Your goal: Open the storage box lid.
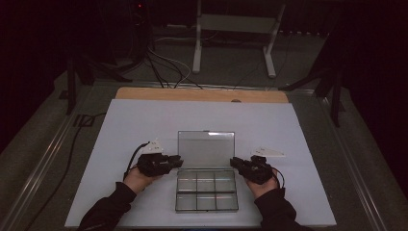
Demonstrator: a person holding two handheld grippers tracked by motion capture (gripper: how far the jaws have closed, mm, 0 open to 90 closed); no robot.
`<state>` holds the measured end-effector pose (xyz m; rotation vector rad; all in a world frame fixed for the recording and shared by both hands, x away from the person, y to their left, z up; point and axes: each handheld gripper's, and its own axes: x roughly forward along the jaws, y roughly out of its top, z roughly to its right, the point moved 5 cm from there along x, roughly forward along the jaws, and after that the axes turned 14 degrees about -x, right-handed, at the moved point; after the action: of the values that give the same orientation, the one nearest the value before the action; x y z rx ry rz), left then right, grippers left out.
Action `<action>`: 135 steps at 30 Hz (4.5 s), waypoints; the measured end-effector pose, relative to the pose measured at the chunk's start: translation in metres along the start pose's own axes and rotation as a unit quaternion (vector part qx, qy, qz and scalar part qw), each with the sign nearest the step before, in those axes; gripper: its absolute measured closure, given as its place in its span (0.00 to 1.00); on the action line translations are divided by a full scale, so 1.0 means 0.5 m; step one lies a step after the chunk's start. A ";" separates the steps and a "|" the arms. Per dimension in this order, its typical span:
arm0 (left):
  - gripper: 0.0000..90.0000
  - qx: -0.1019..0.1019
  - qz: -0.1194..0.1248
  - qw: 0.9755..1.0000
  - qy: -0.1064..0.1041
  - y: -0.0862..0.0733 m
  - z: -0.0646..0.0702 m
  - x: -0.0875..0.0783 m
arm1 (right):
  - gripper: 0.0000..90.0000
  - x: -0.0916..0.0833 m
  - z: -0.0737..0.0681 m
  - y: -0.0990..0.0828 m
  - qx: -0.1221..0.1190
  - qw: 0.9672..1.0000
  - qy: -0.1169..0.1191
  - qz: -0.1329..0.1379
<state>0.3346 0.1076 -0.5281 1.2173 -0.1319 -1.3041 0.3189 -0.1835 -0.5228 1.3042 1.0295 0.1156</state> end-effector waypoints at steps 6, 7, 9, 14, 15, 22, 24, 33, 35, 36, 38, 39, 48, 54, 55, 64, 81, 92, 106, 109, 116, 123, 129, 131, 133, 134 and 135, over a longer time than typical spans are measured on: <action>0.80 -0.028 -0.007 1.000 -0.004 -0.001 -0.003 0.004 | 0.83 0.005 0.000 -0.001 0.005 1.000 -0.002 -0.006; 0.80 -0.033 -0.009 0.999 -0.006 -0.002 -0.005 0.005 | 0.83 0.005 0.001 0.000 0.006 1.000 -0.002 -0.007; 0.78 -0.038 -0.016 0.999 -0.008 -0.003 -0.007 0.008 | 0.82 0.006 0.002 -0.001 0.010 1.000 -0.001 -0.010; 0.76 -0.063 -0.021 0.998 -0.013 -0.005 -0.010 0.010 | 0.80 0.011 0.004 -0.003 0.022 1.000 0.000 -0.018; 0.76 -0.068 -0.023 0.997 -0.013 -0.004 -0.011 0.010 | 0.80 0.011 0.003 -0.003 0.024 1.000 0.000 -0.019; 0.73 -0.111 -0.039 0.993 -0.028 -0.007 -0.020 0.015 | 0.79 0.016 0.010 -0.007 0.054 0.998 0.012 -0.025; 0.73 -0.121 -0.041 0.991 -0.031 -0.007 -0.022 0.016 | 0.79 0.017 0.011 -0.007 0.059 0.998 0.015 -0.026; 0.70 -0.176 -0.064 0.981 -0.041 -0.006 -0.031 0.020 | 0.79 0.022 0.017 -0.012 0.099 0.994 0.028 -0.036; 0.70 -0.188 -0.067 0.979 -0.045 -0.007 -0.034 0.022 | 0.79 0.023 0.018 -0.012 0.107 0.993 0.030 -0.036; 0.70 -0.193 -0.069 0.978 -0.048 -0.007 -0.035 0.022 | 0.79 0.023 0.018 -0.013 0.109 0.993 0.030 -0.038; 0.69 -0.201 -0.071 0.976 -0.049 -0.007 -0.036 0.024 | 0.79 0.023 0.017 -0.013 0.110 0.993 0.028 -0.039; 0.68 -0.203 -0.074 0.975 -0.047 -0.007 -0.037 0.024 | 0.79 0.024 0.017 -0.013 0.112 0.992 0.028 -0.041; 0.57 -0.211 -0.078 0.974 -0.025 -0.008 -0.039 0.031 | 0.76 0.028 0.019 -0.017 0.120 0.991 0.029 -0.050; 0.51 -0.187 -0.072 0.980 -0.011 -0.006 -0.037 0.029 | 0.70 0.027 0.020 -0.017 0.109 0.993 0.028 -0.044; 0.50 -0.182 -0.073 0.981 -0.007 -0.004 -0.035 0.027 | 0.69 0.026 0.020 -0.015 0.106 0.993 0.026 -0.043; 0.42 -0.148 -0.049 0.988 0.011 0.005 -0.022 0.012 | 0.51 0.010 0.007 0.009 0.044 0.999 0.024 -0.011; 0.12 -0.021 0.011 1.000 0.004 0.016 0.033 -0.039 | 0.18 -0.019 -0.030 0.050 -0.004 0.998 0.061 0.029; 0.01 0.022 0.004 1.000 0.012 -0.007 0.047 -0.042 | 0.02 -0.047 -0.019 0.063 -0.043 0.995 0.082 0.047; 0.02 0.025 0.010 1.000 0.005 -0.017 0.050 -0.057 | 0.01 -0.106 0.013 0.061 -0.049 0.995 0.061 0.057; 0.02 0.025 0.011 1.000 0.001 -0.020 0.050 -0.059 | 0.01 -0.117 0.023 0.056 -0.044 0.996 0.057 0.058; 0.02 0.026 0.014 1.000 0.000 -0.023 0.050 -0.063 | 0.01 -0.140 0.043 0.041 -0.037 0.997 0.046 0.058; 0.02 0.026 0.016 1.000 -0.001 -0.025 0.050 -0.068 | 0.00 -0.160 0.066 0.022 -0.022 0.998 0.030 0.056; 0.02 0.021 0.020 1.000 -0.003 -0.026 0.051 -0.071 | 0.00 -0.174 0.085 0.005 -0.013 0.999 0.015 0.049; 0.02 0.021 0.019 1.000 -0.003 -0.026 0.050 -0.071 | 0.00 -0.177 0.089 0.001 -0.012 0.999 0.011 0.049; 0.02 0.021 0.019 1.000 -0.004 -0.027 0.050 -0.072 | 0.00 -0.182 0.093 -0.003 -0.012 0.999 0.006 0.047; 0.02 0.021 0.019 1.000 -0.003 -0.028 0.050 -0.072 | 0.00 -0.184 0.095 -0.005 -0.014 0.999 0.004 0.047; 0.02 0.022 0.019 1.000 -0.004 -0.028 0.050 -0.072 | 0.00 -0.186 0.098 -0.007 -0.011 0.999 0.004 0.048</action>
<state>0.2962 0.1234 -0.5087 1.2408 -0.1899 -1.2783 0.2968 -0.2761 -0.4783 1.3343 0.9687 0.2049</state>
